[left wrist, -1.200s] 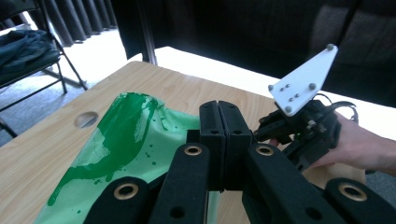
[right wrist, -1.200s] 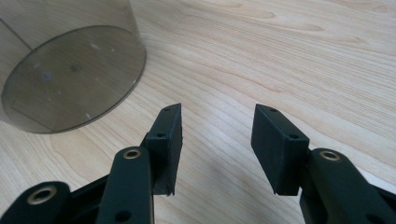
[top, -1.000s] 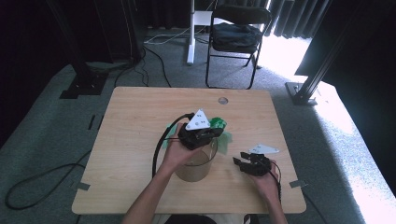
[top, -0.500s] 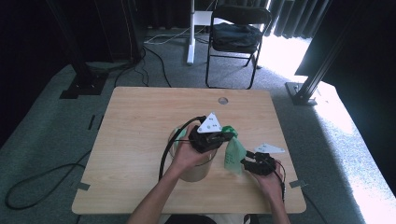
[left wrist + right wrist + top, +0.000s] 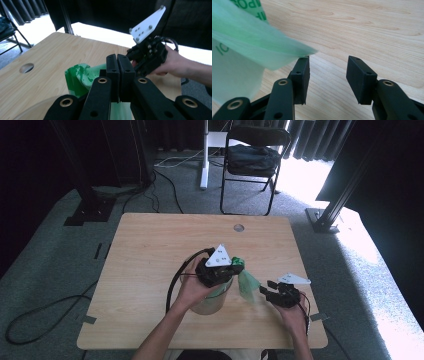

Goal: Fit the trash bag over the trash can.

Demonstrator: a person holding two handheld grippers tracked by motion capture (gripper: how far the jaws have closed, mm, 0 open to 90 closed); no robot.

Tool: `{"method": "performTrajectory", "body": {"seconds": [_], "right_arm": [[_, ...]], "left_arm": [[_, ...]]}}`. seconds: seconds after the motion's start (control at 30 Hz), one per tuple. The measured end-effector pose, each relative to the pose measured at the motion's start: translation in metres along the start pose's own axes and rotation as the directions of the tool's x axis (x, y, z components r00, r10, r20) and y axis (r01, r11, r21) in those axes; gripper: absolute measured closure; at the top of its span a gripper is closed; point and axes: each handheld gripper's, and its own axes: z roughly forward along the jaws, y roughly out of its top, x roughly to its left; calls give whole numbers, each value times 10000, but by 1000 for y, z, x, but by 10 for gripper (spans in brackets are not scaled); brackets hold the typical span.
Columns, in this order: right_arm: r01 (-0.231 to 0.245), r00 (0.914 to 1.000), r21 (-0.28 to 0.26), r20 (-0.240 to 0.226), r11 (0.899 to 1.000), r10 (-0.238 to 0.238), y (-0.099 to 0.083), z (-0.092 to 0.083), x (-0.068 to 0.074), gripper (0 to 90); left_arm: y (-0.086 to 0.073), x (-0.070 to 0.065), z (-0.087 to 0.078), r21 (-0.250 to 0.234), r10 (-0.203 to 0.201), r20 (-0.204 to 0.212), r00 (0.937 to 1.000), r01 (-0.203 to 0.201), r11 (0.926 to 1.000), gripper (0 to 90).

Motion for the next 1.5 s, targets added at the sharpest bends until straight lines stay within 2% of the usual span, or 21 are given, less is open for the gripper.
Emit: {"method": "performTrajectory", "body": {"seconds": [0.17, 0.27, 0.5, 0.57, 0.63, 0.9, 1.07, 1.23, 1.5], "right_arm": [[-14, 10000, -49, 22, 10000, 14, 0, -3, 0, 532], [-29, 10000, -78, 22, 10000, 29, 1, -4, 0, 532], [108, 9999, -176, -66, 9998, -109, 1, -7, 5, 532], [90, 9995, -209, -317, 9997, -96, 0, -7, 8, 538], [285, 9989, -162, -366, 9995, -291, -1, -6, 13, 544], [557, 9912, -374, -1179, 9977, -597, -5, -11, 29, 694], [735, 9852, -290, -1531, 9969, -771, -10, -9, 41, 768], [934, 9802, -231, -1731, 9954, -960, -16, -5, 51, 836], [1228, 9753, 55, -1858, 9924, -1196, -21, 4, 58, 857]], "left_arm": [[-10, -4, -10, 346, 148, -204, 9997, -141, 9993, 875], [-16, -5, -16, 443, 220, -469, 9987, -199, 9988, 821], [-27, 0, -29, 304, -158, -877, 9960, 185, 9994, 763], [-30, 2, -34, 237, -258, -973, 9949, 283, 9993, 751], [-32, 2, -39, 167, -315, -1106, 9934, 336, 9993, 737], [-42, 8, -57, -78, -710, -1532, 9856, 706, 9975, 715], [-48, 9, -65, -169, -829, -1673, 9824, 812, 9966, 712], [-52, 10, -68, -278, -994, -1726, 9800, 960, 9950, 708], [-55, 12, -70, -332, -1132, -1786, 9774, 1090, 9935, 704]]}}
